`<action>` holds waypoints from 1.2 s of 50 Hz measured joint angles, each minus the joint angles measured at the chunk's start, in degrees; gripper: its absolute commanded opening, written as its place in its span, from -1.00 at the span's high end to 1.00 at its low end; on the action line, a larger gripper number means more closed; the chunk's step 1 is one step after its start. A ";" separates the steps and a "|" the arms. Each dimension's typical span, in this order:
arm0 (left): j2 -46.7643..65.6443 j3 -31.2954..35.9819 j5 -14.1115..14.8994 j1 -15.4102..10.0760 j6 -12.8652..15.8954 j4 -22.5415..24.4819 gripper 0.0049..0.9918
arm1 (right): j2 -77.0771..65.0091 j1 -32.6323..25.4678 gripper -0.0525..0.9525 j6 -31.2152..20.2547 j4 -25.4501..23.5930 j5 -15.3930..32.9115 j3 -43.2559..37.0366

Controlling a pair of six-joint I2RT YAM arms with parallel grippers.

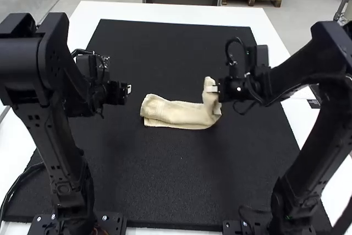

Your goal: Fold the towel.

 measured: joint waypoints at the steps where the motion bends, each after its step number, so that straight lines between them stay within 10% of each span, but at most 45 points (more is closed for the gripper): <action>1: 0.00 0.00 0.00 -0.02 -0.04 -0.02 -0.95 | 0.00 0.85 0.93 0.61 0.24 0.04 0.26; 60: 0.00 -0.83 0.81 -0.02 -2.14 1.51 -0.95 | 16.28 20.59 0.93 5.14 4.52 0.22 17.84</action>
